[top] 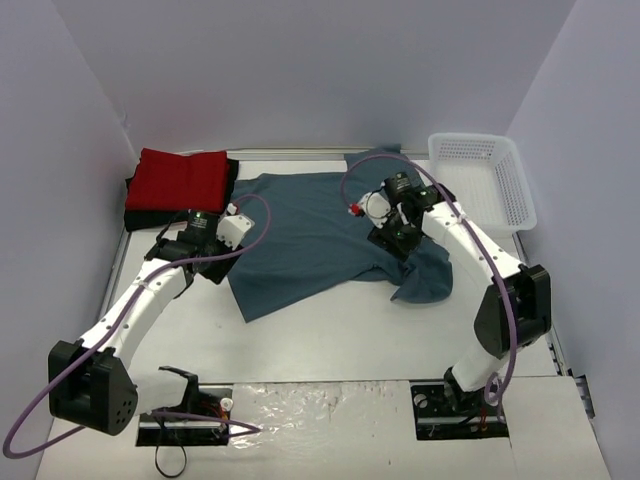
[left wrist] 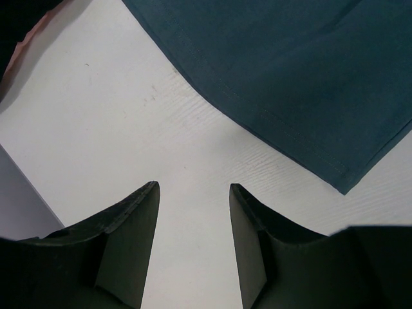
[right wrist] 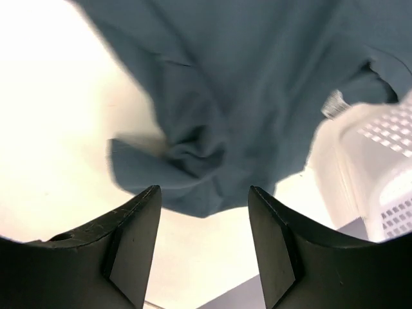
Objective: Fold and stack the t-shirts
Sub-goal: Flatten out the tshirt
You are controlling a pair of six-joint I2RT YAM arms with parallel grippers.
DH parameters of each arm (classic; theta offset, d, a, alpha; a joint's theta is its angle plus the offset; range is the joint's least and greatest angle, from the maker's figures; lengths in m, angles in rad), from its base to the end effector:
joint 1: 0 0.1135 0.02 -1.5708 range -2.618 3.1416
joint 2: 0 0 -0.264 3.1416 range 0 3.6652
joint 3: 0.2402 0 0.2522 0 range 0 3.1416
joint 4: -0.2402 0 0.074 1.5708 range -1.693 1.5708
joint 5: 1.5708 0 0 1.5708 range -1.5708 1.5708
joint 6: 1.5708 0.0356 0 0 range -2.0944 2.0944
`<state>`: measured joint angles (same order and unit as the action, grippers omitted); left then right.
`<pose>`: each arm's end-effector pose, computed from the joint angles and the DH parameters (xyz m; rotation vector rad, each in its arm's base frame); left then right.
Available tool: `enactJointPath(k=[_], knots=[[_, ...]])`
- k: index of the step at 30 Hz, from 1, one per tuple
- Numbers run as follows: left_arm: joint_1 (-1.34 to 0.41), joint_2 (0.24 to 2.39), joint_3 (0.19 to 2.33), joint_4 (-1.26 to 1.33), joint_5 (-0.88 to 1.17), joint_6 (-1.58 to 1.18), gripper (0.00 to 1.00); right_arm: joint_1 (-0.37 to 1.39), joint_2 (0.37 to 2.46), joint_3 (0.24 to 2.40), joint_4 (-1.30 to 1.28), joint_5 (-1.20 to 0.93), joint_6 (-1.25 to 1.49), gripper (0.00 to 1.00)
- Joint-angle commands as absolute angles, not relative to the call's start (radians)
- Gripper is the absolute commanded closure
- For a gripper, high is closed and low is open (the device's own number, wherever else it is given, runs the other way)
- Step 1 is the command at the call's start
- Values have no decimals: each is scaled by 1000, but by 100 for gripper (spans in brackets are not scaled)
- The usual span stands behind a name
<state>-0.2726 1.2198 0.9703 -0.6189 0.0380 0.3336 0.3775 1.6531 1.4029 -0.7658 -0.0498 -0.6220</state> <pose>0.2425 -0.0692 0.2754 0.7440 2.3221 -0.0191 0.3262 0.1312 0.2810 -1.2548 2.2600 -0.0259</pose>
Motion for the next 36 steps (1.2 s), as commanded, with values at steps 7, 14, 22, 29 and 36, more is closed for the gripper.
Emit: enactJointPath(k=[7, 14, 22, 29, 36], knots=[[-264, 1210, 986, -618, 28, 337, 54, 547, 1638, 1281, -891, -45, -598, 47], [-264, 1212, 983, -629, 32, 336, 54, 575, 1706, 1232, -890, -20, -614, 47], [-264, 1220, 983, -638, 41, 341, 54, 603, 1770, 1216, -884, -17, -626, 47], [-264, 1216, 976, -638, 43, 341, 54, 603, 1810, 1178, -850, 51, -620, 49], [-264, 1218, 969, -634, 43, 342, 54, 603, 1795, 1129, -809, 156, -598, 53]])
